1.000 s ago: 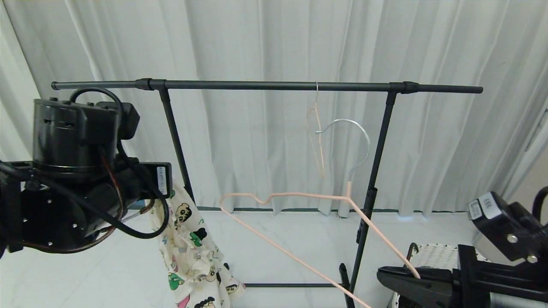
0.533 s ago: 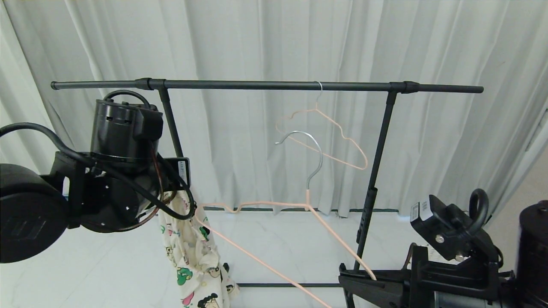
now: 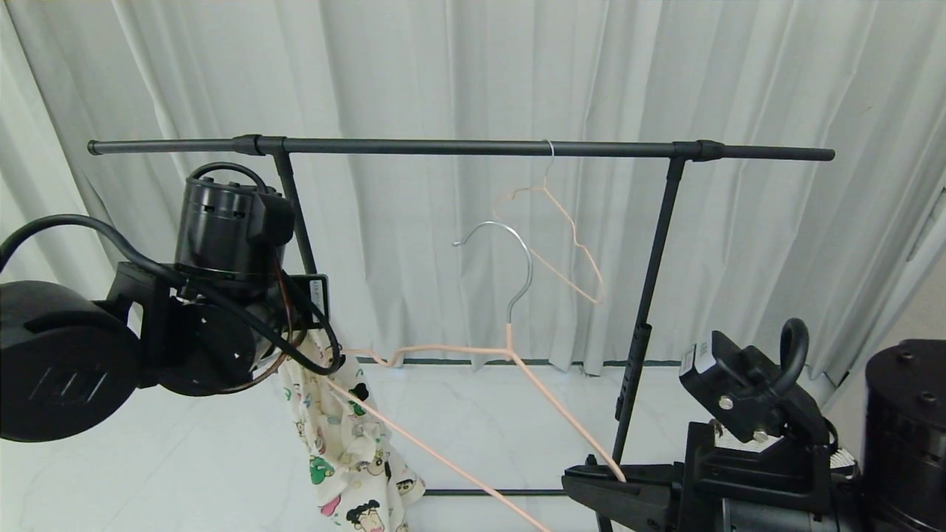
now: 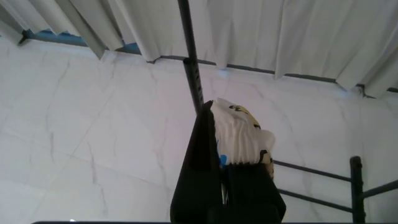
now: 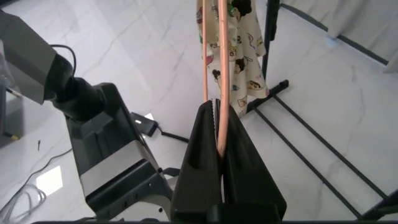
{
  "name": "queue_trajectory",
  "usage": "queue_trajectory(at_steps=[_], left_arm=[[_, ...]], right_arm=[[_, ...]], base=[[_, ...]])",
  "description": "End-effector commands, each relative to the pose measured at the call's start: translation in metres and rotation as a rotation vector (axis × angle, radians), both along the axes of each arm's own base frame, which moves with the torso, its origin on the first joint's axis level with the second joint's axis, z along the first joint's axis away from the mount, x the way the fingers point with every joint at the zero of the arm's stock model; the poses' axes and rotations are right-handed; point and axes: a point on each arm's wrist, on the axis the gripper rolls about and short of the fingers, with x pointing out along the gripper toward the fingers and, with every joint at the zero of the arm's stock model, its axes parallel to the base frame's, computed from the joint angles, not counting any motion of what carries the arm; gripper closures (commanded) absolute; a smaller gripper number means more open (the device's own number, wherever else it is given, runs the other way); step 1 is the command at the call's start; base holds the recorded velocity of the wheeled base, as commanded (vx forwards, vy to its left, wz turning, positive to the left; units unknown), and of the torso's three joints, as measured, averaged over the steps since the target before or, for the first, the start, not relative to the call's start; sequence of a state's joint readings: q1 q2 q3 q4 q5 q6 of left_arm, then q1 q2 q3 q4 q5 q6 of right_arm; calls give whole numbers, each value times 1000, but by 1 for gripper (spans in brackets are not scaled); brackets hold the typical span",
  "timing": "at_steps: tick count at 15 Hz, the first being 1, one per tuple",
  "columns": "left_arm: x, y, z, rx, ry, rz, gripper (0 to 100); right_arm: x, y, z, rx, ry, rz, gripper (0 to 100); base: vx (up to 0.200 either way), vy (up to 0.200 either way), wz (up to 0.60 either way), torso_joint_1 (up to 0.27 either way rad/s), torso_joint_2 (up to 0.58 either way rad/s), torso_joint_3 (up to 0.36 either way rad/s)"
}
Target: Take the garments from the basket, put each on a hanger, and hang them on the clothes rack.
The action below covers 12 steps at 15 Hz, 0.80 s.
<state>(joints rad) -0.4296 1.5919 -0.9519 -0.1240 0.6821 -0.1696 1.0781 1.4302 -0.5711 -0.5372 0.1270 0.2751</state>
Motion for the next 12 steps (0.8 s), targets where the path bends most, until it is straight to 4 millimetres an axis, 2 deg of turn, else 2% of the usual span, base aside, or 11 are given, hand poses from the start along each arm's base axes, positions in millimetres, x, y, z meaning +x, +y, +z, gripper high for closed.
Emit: queue_trajectory(at_steps=[1, 7, 12], left_arm=[[3, 12, 1, 2, -7, 53, 100], [-6, -2, 6, -19, -27, -4, 100], [3, 18, 10, -25, -40, 78, 100]], right_arm=[[0, 1, 0, 0, 0, 2, 100], [12, 24, 5, 8, -4, 0, 100], [10, 27, 7, 14, -9, 15, 100]], base=[[0, 0, 0, 0, 0, 0], [0, 0, 0, 0, 0, 0], [0, 0, 0, 0, 0, 0]])
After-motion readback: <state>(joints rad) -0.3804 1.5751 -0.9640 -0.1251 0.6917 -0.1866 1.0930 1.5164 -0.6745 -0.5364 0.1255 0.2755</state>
